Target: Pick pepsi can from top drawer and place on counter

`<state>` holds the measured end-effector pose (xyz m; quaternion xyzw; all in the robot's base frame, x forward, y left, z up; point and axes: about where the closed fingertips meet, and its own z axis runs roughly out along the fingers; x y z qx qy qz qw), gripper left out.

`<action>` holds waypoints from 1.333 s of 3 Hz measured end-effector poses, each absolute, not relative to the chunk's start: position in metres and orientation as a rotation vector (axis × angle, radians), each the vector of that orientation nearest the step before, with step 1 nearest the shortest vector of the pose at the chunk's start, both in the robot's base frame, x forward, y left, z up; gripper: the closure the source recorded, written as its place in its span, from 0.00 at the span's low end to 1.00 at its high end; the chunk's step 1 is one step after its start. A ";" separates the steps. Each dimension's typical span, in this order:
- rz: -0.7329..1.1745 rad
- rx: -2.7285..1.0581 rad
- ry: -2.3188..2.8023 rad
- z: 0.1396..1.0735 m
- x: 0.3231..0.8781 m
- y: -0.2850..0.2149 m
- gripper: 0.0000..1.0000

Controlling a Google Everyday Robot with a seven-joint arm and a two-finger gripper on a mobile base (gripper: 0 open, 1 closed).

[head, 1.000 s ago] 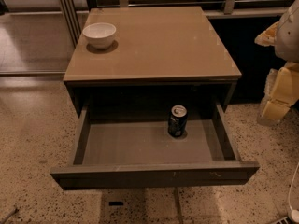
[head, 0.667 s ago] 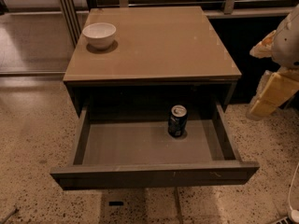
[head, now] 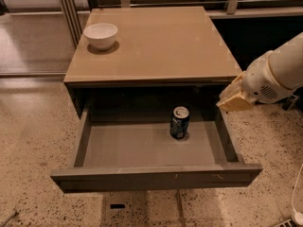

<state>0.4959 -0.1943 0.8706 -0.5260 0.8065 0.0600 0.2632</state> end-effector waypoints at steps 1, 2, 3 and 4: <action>0.230 -1.357 2.164 0.823 0.509 -0.182 0.88; 0.221 -1.344 2.156 0.822 0.514 -0.182 1.00; 0.206 -1.338 2.170 0.813 0.513 -0.186 1.00; 0.214 -1.277 2.189 0.780 0.514 -0.197 0.95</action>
Offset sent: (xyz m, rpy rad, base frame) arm 0.0122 0.0107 -0.0421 0.0666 -0.0032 -0.0194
